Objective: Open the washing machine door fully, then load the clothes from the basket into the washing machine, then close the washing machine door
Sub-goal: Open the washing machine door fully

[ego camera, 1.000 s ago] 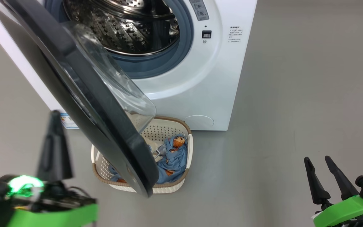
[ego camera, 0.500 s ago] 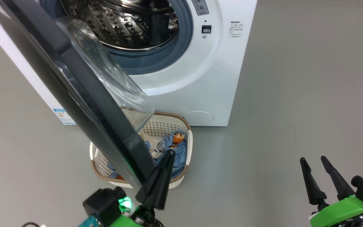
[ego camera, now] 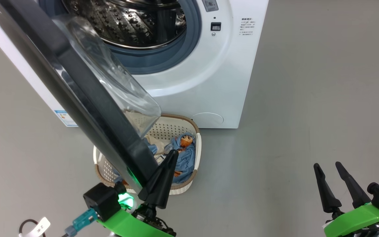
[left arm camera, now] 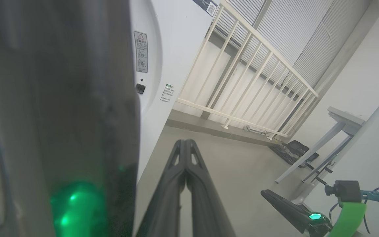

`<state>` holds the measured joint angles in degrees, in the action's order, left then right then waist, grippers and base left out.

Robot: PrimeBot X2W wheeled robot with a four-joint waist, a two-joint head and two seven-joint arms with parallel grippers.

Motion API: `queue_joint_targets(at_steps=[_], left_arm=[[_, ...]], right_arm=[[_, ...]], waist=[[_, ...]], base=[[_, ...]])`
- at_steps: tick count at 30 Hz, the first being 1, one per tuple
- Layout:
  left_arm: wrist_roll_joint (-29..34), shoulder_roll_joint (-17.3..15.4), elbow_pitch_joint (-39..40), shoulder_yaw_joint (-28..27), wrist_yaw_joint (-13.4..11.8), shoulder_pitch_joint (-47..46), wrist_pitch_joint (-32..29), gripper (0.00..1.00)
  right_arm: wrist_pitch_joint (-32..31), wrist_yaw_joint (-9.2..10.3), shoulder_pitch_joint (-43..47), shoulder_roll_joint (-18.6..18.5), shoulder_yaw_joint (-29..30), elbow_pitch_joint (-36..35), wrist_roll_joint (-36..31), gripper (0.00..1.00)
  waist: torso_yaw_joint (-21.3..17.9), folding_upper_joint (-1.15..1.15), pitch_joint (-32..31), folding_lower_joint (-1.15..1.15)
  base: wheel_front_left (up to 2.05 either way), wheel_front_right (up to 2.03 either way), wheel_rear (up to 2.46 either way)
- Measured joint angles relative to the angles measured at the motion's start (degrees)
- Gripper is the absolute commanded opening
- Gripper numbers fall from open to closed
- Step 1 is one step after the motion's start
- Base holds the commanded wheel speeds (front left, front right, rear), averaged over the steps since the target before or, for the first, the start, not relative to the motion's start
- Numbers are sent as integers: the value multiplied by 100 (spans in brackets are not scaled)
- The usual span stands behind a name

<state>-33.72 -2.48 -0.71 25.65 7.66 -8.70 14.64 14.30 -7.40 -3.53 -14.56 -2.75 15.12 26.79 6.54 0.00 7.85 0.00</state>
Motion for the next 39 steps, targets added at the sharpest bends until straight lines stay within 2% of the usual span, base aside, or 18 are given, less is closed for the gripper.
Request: queue_joint_targets(at_steps=[17, 33, 39], left_arm=[[4, 131, -99, -60, 68, 76, -2, 0], [234, 85, 1, -374, 58, 632, -2, 0], [332, 5, 186, -489, -156, 825, -3, 0]], right_arm=[[0, 0, 1, -7, 8, -30, -1, 100], [0, 0, 7, -62, -49, -67, -1, 100], [0, 0, 9, -101, -64, -70, -1, 100]], waist=[[333, 0, -50, 0], [1069, 0, -120, 0], [1386, 0, -140, 0]], base=[[0, 0, 0], [0, 0, 0], [0, 0, 0]])
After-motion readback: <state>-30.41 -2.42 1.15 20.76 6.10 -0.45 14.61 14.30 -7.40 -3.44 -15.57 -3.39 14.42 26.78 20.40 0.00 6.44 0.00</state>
